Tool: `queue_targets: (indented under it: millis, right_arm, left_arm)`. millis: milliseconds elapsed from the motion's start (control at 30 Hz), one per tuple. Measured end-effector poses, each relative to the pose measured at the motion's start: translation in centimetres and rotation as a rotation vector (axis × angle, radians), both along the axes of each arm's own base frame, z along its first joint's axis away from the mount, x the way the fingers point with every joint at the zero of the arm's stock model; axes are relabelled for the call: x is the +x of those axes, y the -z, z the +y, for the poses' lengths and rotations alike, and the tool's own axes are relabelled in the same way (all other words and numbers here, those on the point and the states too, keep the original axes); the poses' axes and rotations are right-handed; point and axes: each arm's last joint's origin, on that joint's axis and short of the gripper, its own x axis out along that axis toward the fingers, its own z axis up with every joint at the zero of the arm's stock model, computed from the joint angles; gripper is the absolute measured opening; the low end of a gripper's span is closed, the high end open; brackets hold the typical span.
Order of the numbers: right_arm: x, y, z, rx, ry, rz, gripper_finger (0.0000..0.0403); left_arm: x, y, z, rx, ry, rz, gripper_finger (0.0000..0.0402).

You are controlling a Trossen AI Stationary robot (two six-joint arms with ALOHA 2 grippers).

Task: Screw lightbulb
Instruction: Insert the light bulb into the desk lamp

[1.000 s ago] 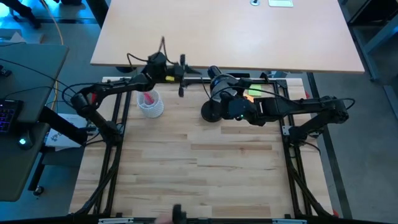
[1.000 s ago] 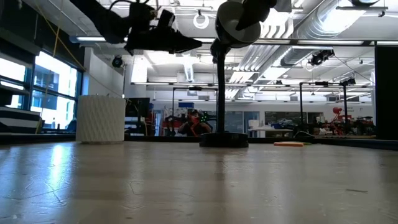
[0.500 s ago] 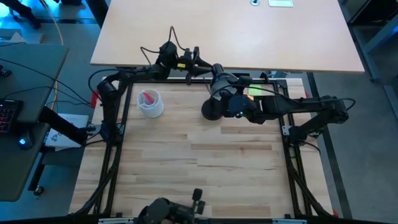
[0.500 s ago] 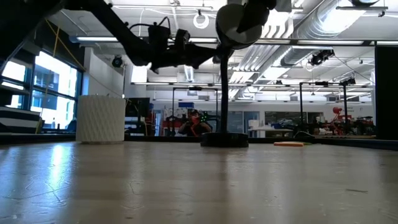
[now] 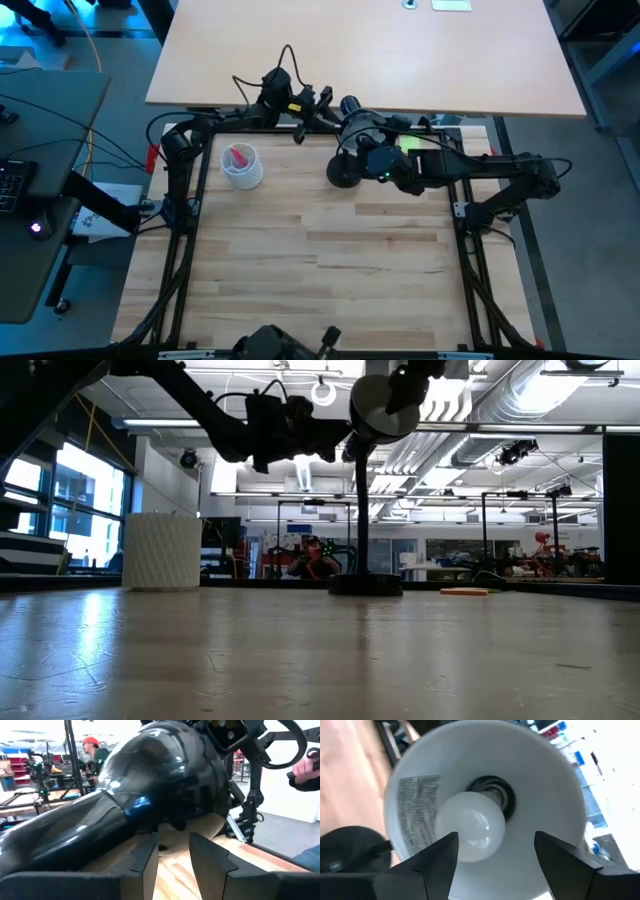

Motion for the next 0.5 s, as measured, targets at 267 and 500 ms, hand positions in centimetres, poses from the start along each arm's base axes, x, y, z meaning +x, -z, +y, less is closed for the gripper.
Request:
queue_targets:
  millis: [267,500]
  right_arm:
    - [0.1,-0.2,0.0,-0.007,0.008,-0.024,0.0259]
    - [0.1,-0.2,0.0,0.002,0.010,-0.036,0.0259]
  left_arm:
    - [0.7,-0.7,-1.5,-0.003,0.046,-0.004,0.0103]
    - [-0.8,-2.6,-1.2,-0.024,0.062,0.011,0.0103]
